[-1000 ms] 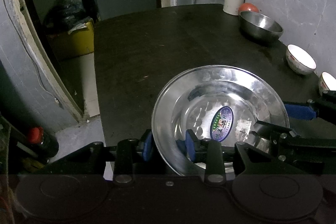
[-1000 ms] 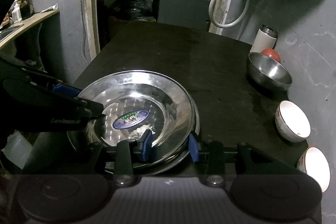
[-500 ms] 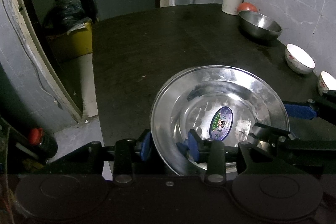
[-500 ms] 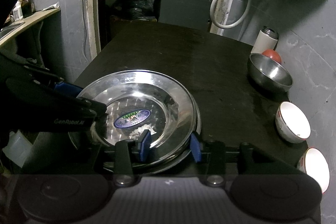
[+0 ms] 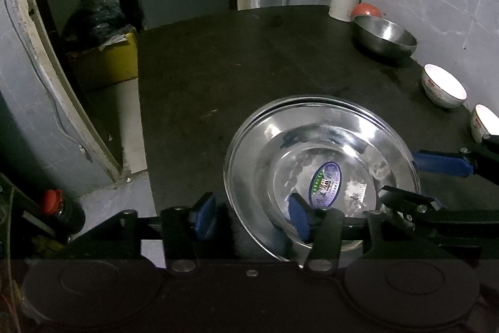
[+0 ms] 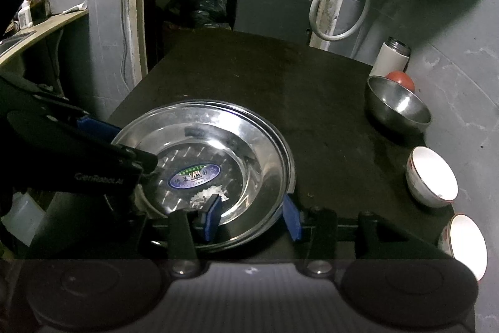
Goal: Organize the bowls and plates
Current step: 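Open both grippers and move them toward the steel bowl, then grasp the rim of the steel bowl with both grippers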
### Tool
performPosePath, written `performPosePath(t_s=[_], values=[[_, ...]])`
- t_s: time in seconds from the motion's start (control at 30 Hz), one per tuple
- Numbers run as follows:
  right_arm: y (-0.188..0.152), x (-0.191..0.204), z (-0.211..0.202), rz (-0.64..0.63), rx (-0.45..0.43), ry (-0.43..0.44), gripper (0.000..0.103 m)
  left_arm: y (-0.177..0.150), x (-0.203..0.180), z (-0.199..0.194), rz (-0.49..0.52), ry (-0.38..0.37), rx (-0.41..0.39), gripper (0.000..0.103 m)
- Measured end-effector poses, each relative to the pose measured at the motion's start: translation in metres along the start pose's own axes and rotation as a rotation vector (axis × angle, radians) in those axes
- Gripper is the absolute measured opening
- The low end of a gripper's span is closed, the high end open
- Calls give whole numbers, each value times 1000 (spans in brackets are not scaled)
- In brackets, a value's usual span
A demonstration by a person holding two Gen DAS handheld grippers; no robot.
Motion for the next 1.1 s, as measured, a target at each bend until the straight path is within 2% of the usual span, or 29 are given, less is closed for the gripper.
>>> performPosePath(t_s=[0.03, 0.1, 0.2, 0.37, 0.53, 0.73, 0.9, 1.03, 1.1], values=[[0, 0, 0, 1, 0, 1, 49, 0, 1, -1, -3, -1, -1, 61], [-2, 0, -1, 6, 0, 2, 50, 0, 2, -3, -14, -4, -6, 72], [-5, -4, -3, 23, -4, 2, 61, 2, 7, -9, -26, 3, -22, 86], [-11, -19, -10, 69, -19, -24, 85, 8, 11, -15, -56, -3, -44, 102], [-15, -41, -21, 128, -51, -38, 99, 18, 12, -17, -68, 13, -68, 102], [-15, -76, -32, 193, -90, -66, 102, 48, 2, -16, -73, -7, -134, 102], [-12, -119, -33, 258, -119, -111, 102, 88, -26, 8, -120, -114, -133, 102], [-3, -155, -21, 310, -140, -121, 103, 124, -57, 44, -139, -192, -108, 102], [4, -174, -8, 318, -147, -131, 102, 144, -75, 66, -116, -226, -99, 102]])
Point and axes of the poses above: each gripper's, at about its wrist camera, not at the fingertips, and z roughly the way its jaws point, x to its left, y to its top, the point moved 7 cm from there along z, roughly the way its jaws point, and after that the axes turned 8 degrees about -z, right-handed, at the moved point
